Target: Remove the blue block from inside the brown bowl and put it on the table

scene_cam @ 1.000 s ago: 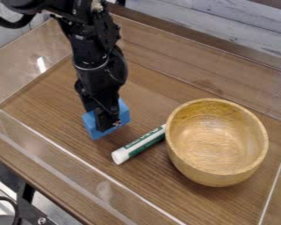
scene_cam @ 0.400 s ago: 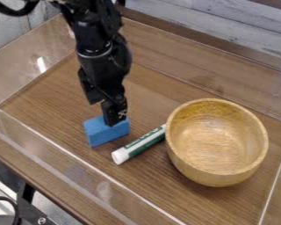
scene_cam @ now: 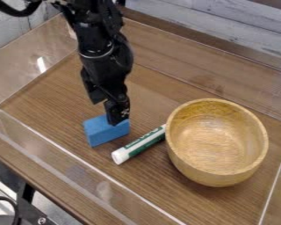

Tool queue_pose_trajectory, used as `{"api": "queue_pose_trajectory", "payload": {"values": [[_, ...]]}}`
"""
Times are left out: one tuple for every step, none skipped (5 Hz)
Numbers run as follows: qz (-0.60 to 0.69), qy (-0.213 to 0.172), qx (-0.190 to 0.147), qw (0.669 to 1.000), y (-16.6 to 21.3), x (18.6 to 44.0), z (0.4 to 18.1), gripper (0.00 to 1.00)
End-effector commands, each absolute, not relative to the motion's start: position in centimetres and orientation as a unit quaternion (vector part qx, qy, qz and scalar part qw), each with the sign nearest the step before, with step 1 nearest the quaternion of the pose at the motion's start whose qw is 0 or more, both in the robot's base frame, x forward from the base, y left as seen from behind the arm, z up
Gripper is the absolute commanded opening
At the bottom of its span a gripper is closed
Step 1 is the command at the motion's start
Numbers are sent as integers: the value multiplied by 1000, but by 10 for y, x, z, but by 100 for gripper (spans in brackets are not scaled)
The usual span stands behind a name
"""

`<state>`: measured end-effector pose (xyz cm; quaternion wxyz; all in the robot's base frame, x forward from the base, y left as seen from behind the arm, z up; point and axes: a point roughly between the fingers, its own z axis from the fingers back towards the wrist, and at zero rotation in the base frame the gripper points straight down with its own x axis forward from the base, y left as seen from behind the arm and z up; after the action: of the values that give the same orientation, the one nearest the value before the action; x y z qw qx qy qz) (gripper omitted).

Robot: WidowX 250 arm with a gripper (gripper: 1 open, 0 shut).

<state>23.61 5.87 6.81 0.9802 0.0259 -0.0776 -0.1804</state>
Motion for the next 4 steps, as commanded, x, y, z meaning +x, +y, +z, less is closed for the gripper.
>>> {"api": "queue_pose_trajectory", "payload": {"values": [[-172, -106, 36, 979, 65, 249, 78, 100], [-171, -111, 36, 978, 66, 252, 76, 100], [-169, -117, 35, 978, 67, 255, 74, 100], [-166, -121, 33, 978, 67, 259, 74, 100]]}}
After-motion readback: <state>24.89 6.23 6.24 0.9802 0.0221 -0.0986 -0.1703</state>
